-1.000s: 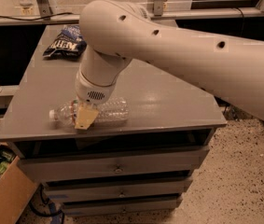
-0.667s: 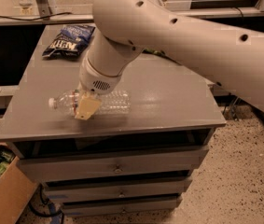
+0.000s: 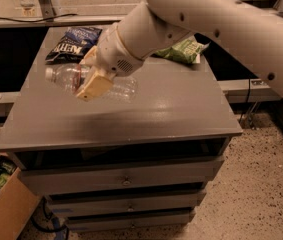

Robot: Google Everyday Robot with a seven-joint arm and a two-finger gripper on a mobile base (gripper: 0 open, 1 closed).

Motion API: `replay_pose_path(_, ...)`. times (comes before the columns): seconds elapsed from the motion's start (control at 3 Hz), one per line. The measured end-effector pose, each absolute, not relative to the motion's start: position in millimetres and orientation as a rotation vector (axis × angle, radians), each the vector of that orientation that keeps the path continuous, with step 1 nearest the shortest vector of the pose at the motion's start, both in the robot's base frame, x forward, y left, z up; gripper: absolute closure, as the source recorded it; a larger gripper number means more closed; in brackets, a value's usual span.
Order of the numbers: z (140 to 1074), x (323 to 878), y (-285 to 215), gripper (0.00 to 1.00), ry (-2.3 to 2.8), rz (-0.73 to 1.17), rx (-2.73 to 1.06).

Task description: Place water bottle upright

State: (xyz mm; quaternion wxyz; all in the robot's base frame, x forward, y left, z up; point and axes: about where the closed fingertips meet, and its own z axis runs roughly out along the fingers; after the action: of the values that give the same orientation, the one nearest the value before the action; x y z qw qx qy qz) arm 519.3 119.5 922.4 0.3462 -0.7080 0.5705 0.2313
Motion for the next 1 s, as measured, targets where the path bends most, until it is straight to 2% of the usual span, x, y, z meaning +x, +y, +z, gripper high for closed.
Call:
replay_pose_path(0.33,949.7,526.3,114.9,1.0,1.312,0.758,-1.711)
replay_pose_path(1.0,976.7,533.7,92.6,1.0,1.12,0.952,-1.472)
